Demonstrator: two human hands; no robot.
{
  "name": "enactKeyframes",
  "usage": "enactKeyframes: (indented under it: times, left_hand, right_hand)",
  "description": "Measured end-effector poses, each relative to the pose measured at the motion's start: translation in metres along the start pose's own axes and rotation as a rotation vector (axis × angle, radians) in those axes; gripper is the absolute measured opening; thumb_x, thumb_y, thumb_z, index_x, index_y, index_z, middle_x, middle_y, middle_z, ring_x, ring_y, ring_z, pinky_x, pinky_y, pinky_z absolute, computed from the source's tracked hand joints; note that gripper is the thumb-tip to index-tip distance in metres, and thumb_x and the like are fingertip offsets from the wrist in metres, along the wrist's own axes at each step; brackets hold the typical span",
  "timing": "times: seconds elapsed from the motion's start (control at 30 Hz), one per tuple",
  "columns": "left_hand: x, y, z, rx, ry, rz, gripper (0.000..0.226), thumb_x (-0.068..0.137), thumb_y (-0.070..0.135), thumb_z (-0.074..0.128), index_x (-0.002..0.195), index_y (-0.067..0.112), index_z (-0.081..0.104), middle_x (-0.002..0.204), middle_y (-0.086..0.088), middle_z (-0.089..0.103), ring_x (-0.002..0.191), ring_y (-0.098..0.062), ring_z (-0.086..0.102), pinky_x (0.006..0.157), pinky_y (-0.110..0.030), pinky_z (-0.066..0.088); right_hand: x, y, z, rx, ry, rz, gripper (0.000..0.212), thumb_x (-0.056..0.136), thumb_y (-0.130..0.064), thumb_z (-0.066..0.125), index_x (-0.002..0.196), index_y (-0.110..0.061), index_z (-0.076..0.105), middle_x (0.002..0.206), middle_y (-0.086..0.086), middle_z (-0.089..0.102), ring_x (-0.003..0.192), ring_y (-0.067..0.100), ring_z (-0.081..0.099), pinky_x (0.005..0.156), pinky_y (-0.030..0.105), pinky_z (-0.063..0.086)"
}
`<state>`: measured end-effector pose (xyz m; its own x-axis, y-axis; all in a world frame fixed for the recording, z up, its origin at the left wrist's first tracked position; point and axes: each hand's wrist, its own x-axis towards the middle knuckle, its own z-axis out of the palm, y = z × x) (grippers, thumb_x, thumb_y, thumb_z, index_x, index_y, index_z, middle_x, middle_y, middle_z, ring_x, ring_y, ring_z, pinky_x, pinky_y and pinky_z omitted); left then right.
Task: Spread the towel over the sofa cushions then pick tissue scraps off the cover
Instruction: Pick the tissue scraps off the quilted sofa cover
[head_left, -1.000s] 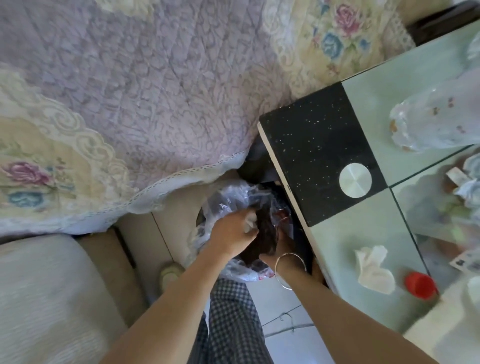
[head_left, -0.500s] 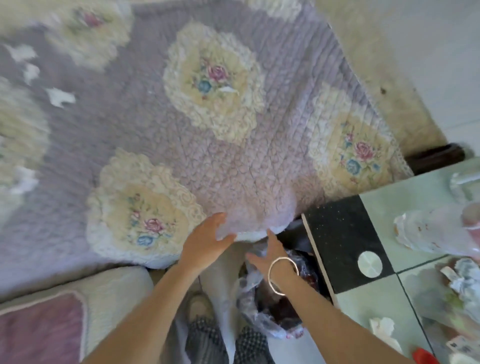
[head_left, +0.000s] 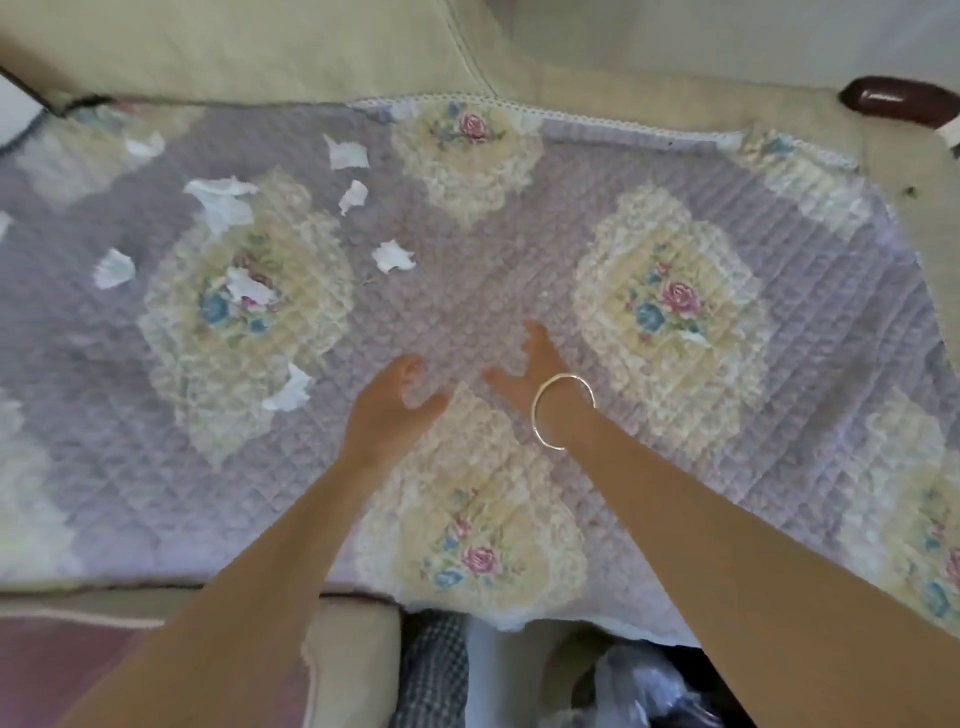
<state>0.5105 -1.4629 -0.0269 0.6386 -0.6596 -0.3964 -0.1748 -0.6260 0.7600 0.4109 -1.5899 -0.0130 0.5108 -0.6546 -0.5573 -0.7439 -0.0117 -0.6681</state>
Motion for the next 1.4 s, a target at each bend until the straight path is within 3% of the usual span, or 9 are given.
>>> enactKeyframes:
  times: [0.17,0.43,0.57,0.67,0.77,0.93,1.07,1.23,1.4]
  left_hand:
    - [0.033,-0.047,-0.051,0.025,0.112,-0.078,0.047,0.084,0.026,0.064,0.128,0.02,0.048,0.131,-0.001,0.053,0.121,-0.016,0.049,0.093,-0.027,0.038]
    - [0.051,-0.115,-0.094,0.458,0.195,0.015,0.041,0.085,0.017,0.062,0.124,0.014,0.053,0.128,-0.012,0.048,0.121,-0.03,0.041,0.095,-0.039,0.041]
    - [0.065,-0.115,-0.101,0.397,0.224,0.065,0.018,0.092,0.009,0.05,0.106,0.008,0.061,0.107,-0.012,0.057,0.1,-0.027,0.055,0.069,-0.036,0.048]
    - [0.081,-0.105,-0.113,0.408,0.308,0.156,0.012,0.088,0.004,0.055,0.096,0.002,0.064,0.099,-0.017,0.062,0.092,-0.033,0.059,0.062,-0.036,0.049]
    - [0.108,-0.099,-0.123,0.493,0.43,0.22,0.011,0.083,0.002,0.061,0.092,0.004,0.066,0.121,-0.021,0.057,0.117,-0.041,0.051,0.092,-0.048,0.044]
    - [0.158,-0.101,-0.132,0.493,0.42,0.032,0.015,0.092,0.011,0.05,0.103,0.01,0.06,0.15,-0.014,0.029,0.142,-0.034,0.015,0.116,-0.045,0.011]
    - [0.176,-0.105,-0.133,0.45,0.436,0.03,0.025,0.092,0.002,0.042,0.114,0.001,0.053,0.124,-0.02,0.053,0.118,-0.036,0.044,0.101,-0.04,0.032]
    - [0.188,-0.092,-0.142,0.348,0.44,0.143,0.036,0.083,-0.013,0.046,0.117,-0.004,0.054,0.108,-0.028,0.054,0.086,-0.041,0.057,0.063,-0.042,0.049]
    - [0.243,-0.079,-0.172,0.48,0.528,0.25,0.035,0.085,-0.006,0.044,0.118,-0.003,0.055,0.11,-0.028,0.053,0.097,-0.039,0.054,0.08,-0.043,0.048]
  right_hand:
    - [0.052,-0.063,0.051,-0.09,-0.095,-0.062,0.081,0.086,-0.024,0.063,0.148,-0.014,0.011,0.15,0.013,0.029,0.134,0.031,0.036,0.111,0.042,0.035]
    - [0.098,-0.117,0.149,-0.221,-0.209,-0.136,0.069,0.088,-0.022,0.06,0.145,-0.016,0.022,0.147,0.012,0.035,0.132,0.029,0.04,0.108,0.038,0.036]
    - [0.114,-0.122,0.154,-0.449,0.125,-0.199,0.047,0.091,-0.016,0.051,0.135,-0.012,0.037,0.136,0.014,0.037,0.11,0.032,0.054,0.087,0.035,0.045]
    - [0.13,-0.121,0.14,-0.54,0.309,-0.111,0.051,0.092,-0.015,0.048,0.14,-0.017,0.031,0.144,0.013,0.026,0.115,0.03,0.05,0.088,0.035,0.046]
    - [0.145,-0.117,0.129,-0.581,0.281,-0.003,0.051,0.094,-0.018,0.046,0.142,-0.015,0.029,0.147,0.015,0.021,0.117,0.029,0.05,0.09,0.037,0.047]
    - [0.165,-0.12,0.121,-0.465,0.273,-0.068,0.024,0.096,-0.015,0.043,0.114,-0.002,0.052,0.114,0.018,0.06,0.101,0.033,0.058,0.075,0.034,0.043]
    - [0.184,-0.145,0.122,-0.294,0.252,-0.229,0.022,0.094,-0.017,0.047,0.112,-0.005,0.05,0.082,0.01,0.058,0.084,0.034,0.062,0.067,0.035,0.045]
    - [0.227,-0.176,0.126,-0.339,0.11,-0.202,0.054,0.094,-0.026,0.05,0.141,-0.015,0.027,0.086,0.007,0.054,0.08,0.027,0.056,0.078,0.036,0.047]
    - [0.255,-0.184,0.13,-0.448,0.196,-0.2,0.022,0.096,-0.027,0.045,0.099,-0.007,0.055,0.089,0.015,0.06,0.082,0.03,0.059,0.064,0.032,0.041]
